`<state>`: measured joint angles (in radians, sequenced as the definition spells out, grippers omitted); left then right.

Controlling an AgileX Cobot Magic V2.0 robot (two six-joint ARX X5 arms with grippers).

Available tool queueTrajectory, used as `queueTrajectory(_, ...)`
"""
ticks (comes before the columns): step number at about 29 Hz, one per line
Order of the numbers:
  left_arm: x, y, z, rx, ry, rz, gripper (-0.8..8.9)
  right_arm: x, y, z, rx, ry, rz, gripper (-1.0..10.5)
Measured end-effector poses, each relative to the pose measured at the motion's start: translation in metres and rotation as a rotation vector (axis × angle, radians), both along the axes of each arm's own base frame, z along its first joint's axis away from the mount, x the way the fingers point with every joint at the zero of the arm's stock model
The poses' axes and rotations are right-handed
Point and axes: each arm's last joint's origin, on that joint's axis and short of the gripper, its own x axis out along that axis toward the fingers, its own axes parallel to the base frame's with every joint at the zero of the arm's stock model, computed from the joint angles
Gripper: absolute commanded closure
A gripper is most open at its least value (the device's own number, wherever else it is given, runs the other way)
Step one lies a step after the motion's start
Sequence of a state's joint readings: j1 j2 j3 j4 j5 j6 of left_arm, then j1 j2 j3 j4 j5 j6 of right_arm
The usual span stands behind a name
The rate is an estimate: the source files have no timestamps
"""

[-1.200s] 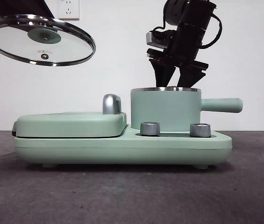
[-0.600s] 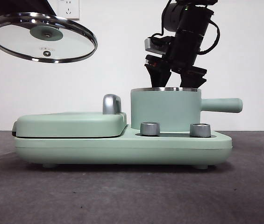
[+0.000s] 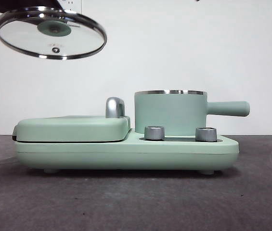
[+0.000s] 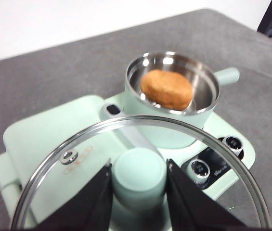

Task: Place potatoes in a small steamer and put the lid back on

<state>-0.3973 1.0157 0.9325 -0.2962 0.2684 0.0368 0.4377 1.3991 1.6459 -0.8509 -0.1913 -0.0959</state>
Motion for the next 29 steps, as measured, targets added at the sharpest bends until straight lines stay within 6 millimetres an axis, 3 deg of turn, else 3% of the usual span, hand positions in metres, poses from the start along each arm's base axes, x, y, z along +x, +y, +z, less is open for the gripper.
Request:
queueTrajectory(5,-0.002,-0.006,0.003,-0.013,-0.026,-0.031,8.04,-0.042,-0.02,-0.014,0.039,-0.061,-0.016,6.1)
queueTrajectory(16,0.008,-0.03,0.0,-0.04,-0.087,-0.11,8.04,-0.111,-0.051,-0.075,0.081,-0.078,-0.029,6.1)
queueTrajectory(29,0.051,-0.076,-0.028,0.051,-0.115,-0.184,8.04,-0.157,-0.074,-0.106,0.144,-0.091,-0.114,6.1)
